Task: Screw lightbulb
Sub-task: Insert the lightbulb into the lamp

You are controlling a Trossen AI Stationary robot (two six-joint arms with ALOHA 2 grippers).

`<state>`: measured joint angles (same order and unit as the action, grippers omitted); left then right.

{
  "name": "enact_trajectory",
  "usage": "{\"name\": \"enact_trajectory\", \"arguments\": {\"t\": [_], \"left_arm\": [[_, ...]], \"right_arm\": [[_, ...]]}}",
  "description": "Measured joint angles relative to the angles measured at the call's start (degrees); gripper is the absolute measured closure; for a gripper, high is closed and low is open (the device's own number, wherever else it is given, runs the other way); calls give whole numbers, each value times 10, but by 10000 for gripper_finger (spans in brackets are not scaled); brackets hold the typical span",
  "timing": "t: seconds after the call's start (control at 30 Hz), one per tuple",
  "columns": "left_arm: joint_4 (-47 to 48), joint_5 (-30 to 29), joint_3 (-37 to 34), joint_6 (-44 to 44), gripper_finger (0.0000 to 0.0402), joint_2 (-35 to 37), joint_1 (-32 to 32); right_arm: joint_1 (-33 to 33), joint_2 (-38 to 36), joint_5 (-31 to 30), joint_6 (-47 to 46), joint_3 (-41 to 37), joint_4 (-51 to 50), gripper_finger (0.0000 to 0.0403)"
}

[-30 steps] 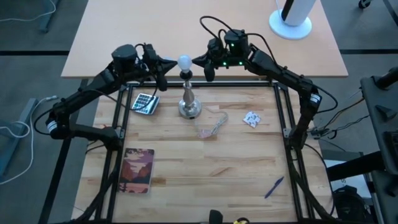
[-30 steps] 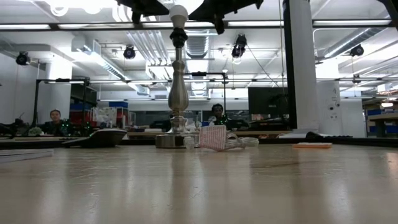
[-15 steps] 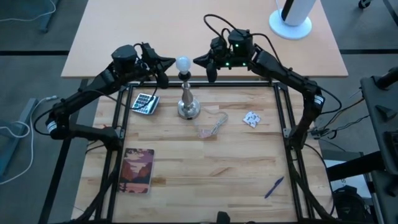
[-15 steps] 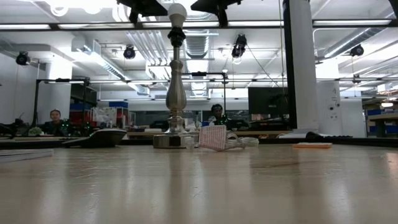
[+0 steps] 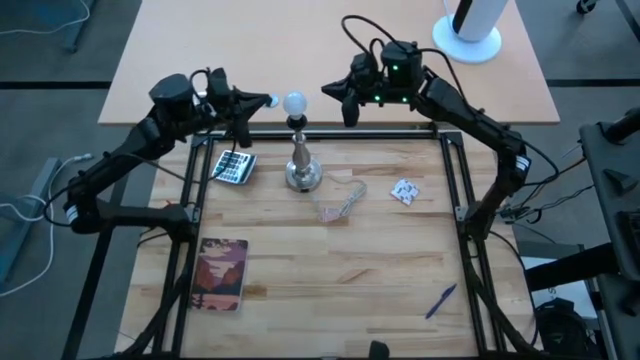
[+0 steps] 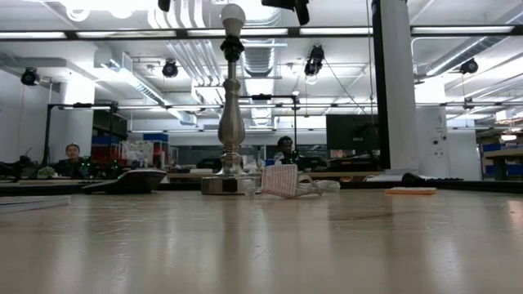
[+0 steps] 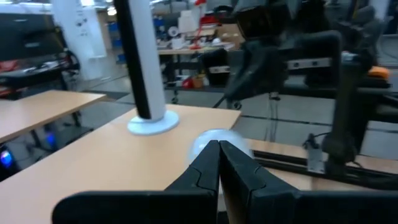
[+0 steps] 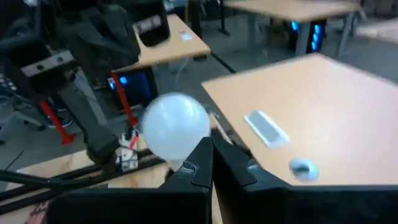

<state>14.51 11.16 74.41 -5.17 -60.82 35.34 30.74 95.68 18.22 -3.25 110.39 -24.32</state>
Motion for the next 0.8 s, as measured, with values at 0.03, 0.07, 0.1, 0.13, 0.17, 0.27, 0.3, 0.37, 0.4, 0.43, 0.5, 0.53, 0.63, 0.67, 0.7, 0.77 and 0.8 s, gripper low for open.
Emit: {"name": "enact_trajectory", "arguments": {"t": [0.03,0.07,0.1,0.13,0.17,0.27,0.3,0.37,0.4,0.43,0.5,0.53,0.63,0.67,0.7,0.77,0.8], "left_arm": [[1,2,0,0,401,3,-1],[1,4,0,0,401,6,-1],[1,4,0,1,401,9,-1],[1,4,0,4,401,11,-1],[1,4,0,12,401,14,-1],[1,6,0,41,401,21,-1],[1,13,0,43,401,23,-1],[2,33,0,44,401,28,-3],[1,39,0,45,401,30,-4],[2,46,0,45,401,32,-4],[9,47,-1,45,401,36,-5],[13,47,-1,45,401,36,-4],[21,45,-2,45,401,35,-4],[21,45,-2,46,401,34,-4],[20,45,-2,47,401,33,-4],[20,45,-2,47,401,30,-4],[20,46,-2,47,401,28,-4]], "right_arm": [[0,-1,1,1,2,7,403],[0,-1,2,1,7,6,403],[0,-1,4,2,13,7,403],[0,-1,11,3,17,9,403],[0,-1,18,4,19,12,403],[0,-1,56,3,21,29,403],[0,-1,64,3,21,33,403],[3,-3,66,9,21,36,403],[4,-4,65,12,21,36,403],[5,-5,62,15,21,36,403],[8,-5,61,17,20,34,403],[11,-5,59,17,19,32,403],[15,-5,60,18,13,31,403],[16,-5,59,18,10,32,403],[16,-5,59,18,9,32,403],[16,-5,59,18,6,31,403],[16,-5,60,18,5,31,403]]}}
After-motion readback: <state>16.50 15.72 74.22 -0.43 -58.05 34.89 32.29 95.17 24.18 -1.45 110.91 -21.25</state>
